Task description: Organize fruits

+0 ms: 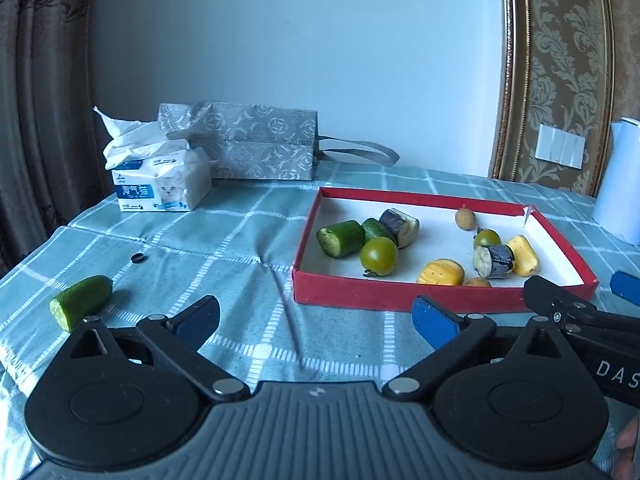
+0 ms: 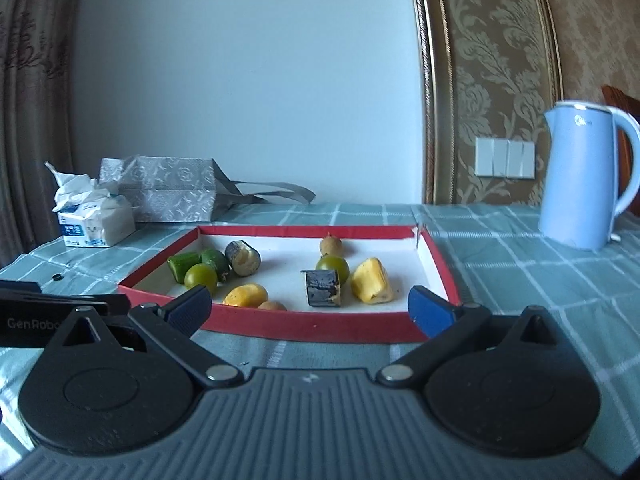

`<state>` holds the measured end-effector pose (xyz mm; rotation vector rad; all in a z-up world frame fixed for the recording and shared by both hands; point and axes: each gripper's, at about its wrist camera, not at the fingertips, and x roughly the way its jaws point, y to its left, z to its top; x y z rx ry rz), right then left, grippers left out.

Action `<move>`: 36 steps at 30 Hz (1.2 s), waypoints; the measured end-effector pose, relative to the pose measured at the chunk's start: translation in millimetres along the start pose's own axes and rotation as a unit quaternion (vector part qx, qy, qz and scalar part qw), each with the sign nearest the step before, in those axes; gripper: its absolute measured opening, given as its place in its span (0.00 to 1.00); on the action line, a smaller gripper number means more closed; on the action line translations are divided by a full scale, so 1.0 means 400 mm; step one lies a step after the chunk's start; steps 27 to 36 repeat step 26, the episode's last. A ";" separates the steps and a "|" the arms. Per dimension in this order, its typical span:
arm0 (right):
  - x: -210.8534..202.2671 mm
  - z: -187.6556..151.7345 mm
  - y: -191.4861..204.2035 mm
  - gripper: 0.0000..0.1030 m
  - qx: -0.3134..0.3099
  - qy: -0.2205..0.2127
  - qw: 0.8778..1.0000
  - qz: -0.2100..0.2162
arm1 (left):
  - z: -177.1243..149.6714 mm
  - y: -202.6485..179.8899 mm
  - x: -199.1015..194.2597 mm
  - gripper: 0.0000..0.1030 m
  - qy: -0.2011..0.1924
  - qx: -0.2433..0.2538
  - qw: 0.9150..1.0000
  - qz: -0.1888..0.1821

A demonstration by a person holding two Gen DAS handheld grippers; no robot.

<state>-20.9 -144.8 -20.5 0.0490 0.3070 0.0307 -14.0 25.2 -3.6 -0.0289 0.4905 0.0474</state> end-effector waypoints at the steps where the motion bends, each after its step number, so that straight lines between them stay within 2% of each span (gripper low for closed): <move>1: 0.001 0.000 0.002 1.00 0.003 0.000 1.000 -0.007 | 0.001 0.000 -0.001 1.00 -0.003 -0.001 1.000 0.003; 5: 0.004 -0.002 0.018 1.00 -0.005 0.003 0.999 -0.041 | -0.001 -0.007 -0.005 1.00 -0.018 0.000 1.000 0.024; 9: 0.006 -0.001 0.023 1.00 -0.006 0.004 0.998 -0.056 | -0.004 -0.016 -0.005 1.00 -0.023 0.008 0.999 0.035; 36: 0.001 0.002 0.021 1.00 -0.006 -0.004 0.999 -0.048 | -0.018 -0.022 0.009 1.00 -0.018 0.007 0.999 0.037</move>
